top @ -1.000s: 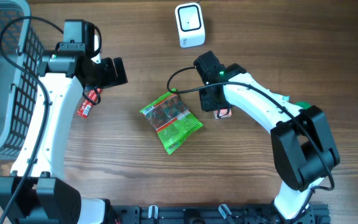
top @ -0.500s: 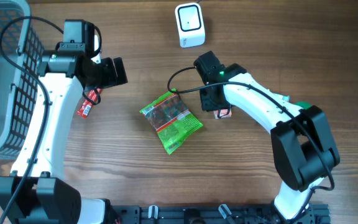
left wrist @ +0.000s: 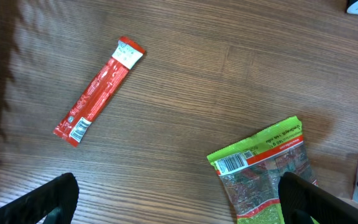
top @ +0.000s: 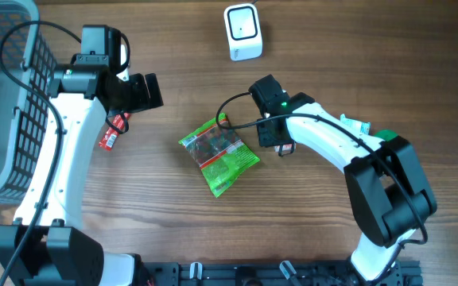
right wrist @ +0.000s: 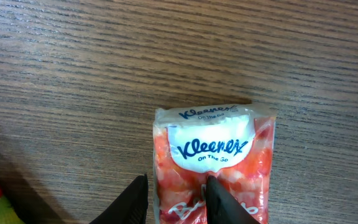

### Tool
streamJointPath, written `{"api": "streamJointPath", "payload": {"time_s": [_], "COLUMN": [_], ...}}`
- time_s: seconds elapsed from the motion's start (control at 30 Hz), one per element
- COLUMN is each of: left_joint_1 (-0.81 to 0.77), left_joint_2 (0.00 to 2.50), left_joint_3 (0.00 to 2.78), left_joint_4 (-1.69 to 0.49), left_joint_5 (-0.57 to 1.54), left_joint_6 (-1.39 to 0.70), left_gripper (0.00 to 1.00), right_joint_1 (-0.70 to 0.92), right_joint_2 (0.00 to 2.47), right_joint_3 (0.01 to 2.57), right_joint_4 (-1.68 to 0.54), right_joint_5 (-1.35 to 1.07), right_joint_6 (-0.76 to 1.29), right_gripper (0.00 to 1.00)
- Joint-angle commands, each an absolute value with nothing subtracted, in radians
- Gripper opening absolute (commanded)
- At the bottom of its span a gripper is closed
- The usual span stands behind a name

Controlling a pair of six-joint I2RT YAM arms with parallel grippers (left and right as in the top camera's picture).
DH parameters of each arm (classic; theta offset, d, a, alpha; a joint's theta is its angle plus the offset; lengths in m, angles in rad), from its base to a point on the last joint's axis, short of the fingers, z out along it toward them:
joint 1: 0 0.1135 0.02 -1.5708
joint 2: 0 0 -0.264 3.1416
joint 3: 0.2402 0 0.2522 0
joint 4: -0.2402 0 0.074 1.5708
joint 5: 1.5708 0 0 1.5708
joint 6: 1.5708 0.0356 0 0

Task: Scan the item barcode
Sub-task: 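Grasp the red Kleenex tissue pack with the right gripper, then lift the tissue pack and move it left over the gummy bag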

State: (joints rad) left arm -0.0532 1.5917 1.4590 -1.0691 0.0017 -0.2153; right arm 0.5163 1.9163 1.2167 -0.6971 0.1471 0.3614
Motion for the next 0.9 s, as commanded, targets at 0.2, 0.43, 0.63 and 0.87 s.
{"api": "streamJointPath", "payload": {"time_s": [0.2,0.43,0.63,0.87], "left_joint_1": [-0.054,-0.054,-0.054,-0.054], "left_joint_2": [1.592,1.592,1.592,1.592], "left_joint_3": [1.459,1.459,1.459,1.459], "left_joint_4": [-1.067,-1.067,-1.067,-1.067], "left_joint_5": [0.01,0.01,0.01,0.01], "left_joint_6": [-0.218,-0.218,-0.218,-0.218], "left_gripper": [1.0,1.0,1.0,1.0], "right_joint_1": [0.513,0.516,0.561,0.625], "right_joint_2": [1.944,1.944,1.944,1.944], "right_joint_3": [1.177,1.177,1.177,1.177], "right_joint_4": [-0.698,-0.692,-0.676,-0.67], "right_joint_5": [0.146,0.163,0.309,0.398], "right_joint_6": [0.318,0.29,0.299,0.299], "right_gripper": [0.4,0.36,0.31,0.25]}}
